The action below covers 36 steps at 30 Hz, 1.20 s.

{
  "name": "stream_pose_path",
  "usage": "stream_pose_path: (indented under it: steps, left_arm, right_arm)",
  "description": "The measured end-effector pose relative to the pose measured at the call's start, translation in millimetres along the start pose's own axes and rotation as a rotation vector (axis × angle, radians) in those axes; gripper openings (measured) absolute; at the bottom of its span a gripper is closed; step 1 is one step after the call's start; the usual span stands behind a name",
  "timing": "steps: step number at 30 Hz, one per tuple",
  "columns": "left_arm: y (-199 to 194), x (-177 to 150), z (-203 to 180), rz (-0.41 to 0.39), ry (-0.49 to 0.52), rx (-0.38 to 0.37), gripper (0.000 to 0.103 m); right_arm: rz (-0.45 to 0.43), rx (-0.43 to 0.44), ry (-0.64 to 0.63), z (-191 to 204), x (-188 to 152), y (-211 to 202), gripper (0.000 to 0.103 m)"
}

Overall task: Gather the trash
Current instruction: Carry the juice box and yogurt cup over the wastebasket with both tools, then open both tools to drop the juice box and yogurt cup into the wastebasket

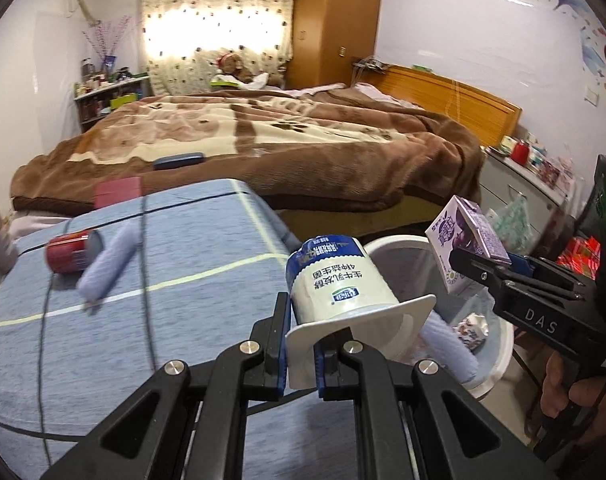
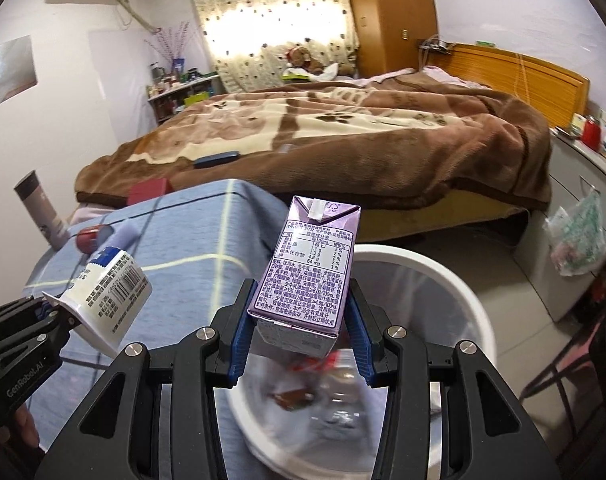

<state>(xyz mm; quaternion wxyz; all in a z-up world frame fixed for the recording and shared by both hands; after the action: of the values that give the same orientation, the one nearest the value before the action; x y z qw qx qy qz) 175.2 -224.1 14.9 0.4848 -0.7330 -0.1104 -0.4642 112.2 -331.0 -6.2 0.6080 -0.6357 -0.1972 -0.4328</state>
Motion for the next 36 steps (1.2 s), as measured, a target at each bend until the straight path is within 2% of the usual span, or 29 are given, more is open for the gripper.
stream_pose_path:
  steps: [11, 24, 26, 27, 28, 30, 36]
  left_arm:
    - [43.8, -11.2, -51.6, 0.098, 0.040, -0.079, 0.011]
    - [55.8, -17.2, -62.1, 0.136, 0.040, -0.092, 0.012]
    - [56.2, -17.6, -61.3, 0.139, 0.036, -0.094, 0.019]
    - [56.0, -17.8, -61.9, 0.139, 0.041, -0.092, 0.027]
    - [55.4, -17.6, -62.2, 0.136, 0.046, -0.091, 0.040]
    - [53.2, -17.8, -60.9, 0.127, 0.035, -0.095, 0.053]
    - [49.0, -16.3, -56.9, 0.115, 0.019, -0.099, 0.053]
  right_arm:
    - [0.088, -0.075, 0.038, -45.3, -16.1, 16.2, 0.044]
    - [0.164, -0.078, 0.040, -61.6, -29.9, 26.4, 0.045]
    - [0.170, -0.087, 0.040, -62.6, -31.2, 28.1, 0.045]
    - [0.171, -0.090, 0.043, -62.8, -31.7, 28.1, 0.046]
    - [0.170, -0.093, 0.048, -63.4, -31.6, 28.0, 0.051]
    - [0.160, -0.085, 0.061, -65.8, -30.9, 26.1, 0.058]
    - [0.140, -0.093, 0.084, -70.2, -28.6, 22.0, 0.059]
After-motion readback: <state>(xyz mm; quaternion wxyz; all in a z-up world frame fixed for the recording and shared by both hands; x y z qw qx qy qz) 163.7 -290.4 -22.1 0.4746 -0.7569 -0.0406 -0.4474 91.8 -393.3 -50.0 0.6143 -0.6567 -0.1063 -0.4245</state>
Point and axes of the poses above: each gripper's, at about its wrist camera, not at the fingertips, and y roughly the way its jaws point, z to its left, x to its top, the point moved 2 cm from there along y, roughly the way its jaws point, and after that the axes turned 3 degrees about -z, right-handed, at the moved point
